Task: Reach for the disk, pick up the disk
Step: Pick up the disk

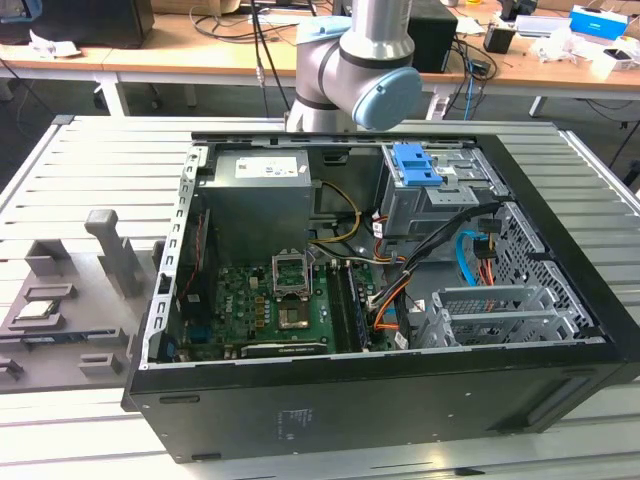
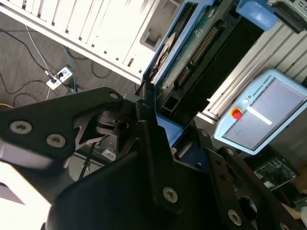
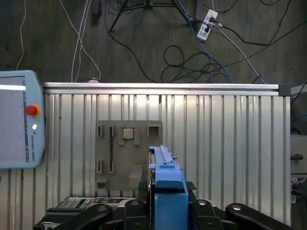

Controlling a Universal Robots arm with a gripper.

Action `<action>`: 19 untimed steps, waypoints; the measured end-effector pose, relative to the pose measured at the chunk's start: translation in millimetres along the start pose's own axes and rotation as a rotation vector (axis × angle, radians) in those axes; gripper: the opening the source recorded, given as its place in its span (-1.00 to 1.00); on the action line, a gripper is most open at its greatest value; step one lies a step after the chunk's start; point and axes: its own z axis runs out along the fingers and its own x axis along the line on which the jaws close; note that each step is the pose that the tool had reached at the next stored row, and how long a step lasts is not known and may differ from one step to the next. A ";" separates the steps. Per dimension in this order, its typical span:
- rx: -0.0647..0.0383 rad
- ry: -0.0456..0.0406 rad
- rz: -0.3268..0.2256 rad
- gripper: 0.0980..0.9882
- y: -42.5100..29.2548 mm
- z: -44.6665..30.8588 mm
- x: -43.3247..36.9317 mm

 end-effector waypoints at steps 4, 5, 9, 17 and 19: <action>0.000 0.0000 0.000 -0.39 0.0 -10.5 0.1; 0.000 0.0000 0.000 -0.39 -0.1 -12.6 0.1; 0.000 0.0000 0.000 -0.39 -0.2 -26.3 0.3; -0.001 0.0000 0.000 -0.39 -1.2 -44.1 0.6; -0.002 0.0000 0.000 -0.39 -1.7 -53.6 0.8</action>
